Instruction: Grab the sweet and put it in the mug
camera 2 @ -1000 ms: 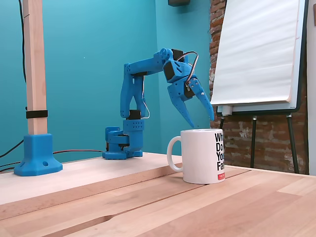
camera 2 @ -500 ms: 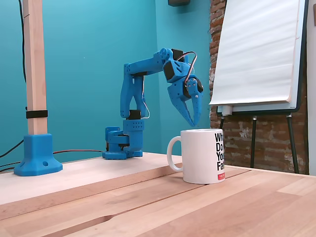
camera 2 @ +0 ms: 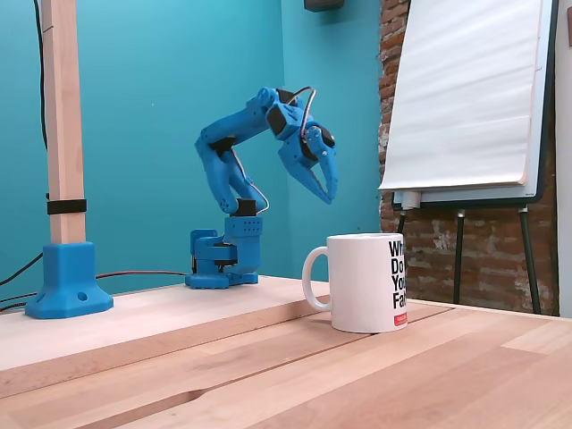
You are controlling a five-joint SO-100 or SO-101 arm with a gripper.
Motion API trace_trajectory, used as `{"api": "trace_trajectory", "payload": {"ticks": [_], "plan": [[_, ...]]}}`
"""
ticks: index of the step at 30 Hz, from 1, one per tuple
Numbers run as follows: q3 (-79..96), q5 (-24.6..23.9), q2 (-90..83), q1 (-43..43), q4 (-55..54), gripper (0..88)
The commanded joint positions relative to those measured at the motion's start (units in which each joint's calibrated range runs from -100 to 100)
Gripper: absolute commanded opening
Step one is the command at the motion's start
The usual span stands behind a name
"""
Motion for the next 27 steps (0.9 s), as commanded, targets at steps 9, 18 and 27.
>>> {"api": "trace_trajectory", "payload": {"ticks": [9,18,27], "plan": [[34.84,-0.83,-19.47,-5.85,-19.86,0.0],[46.7,-0.34,-21.28,-8.47,-22.52,0.0],[48.31,0.05,-23.26,-8.47,-22.36,0.0]]}}
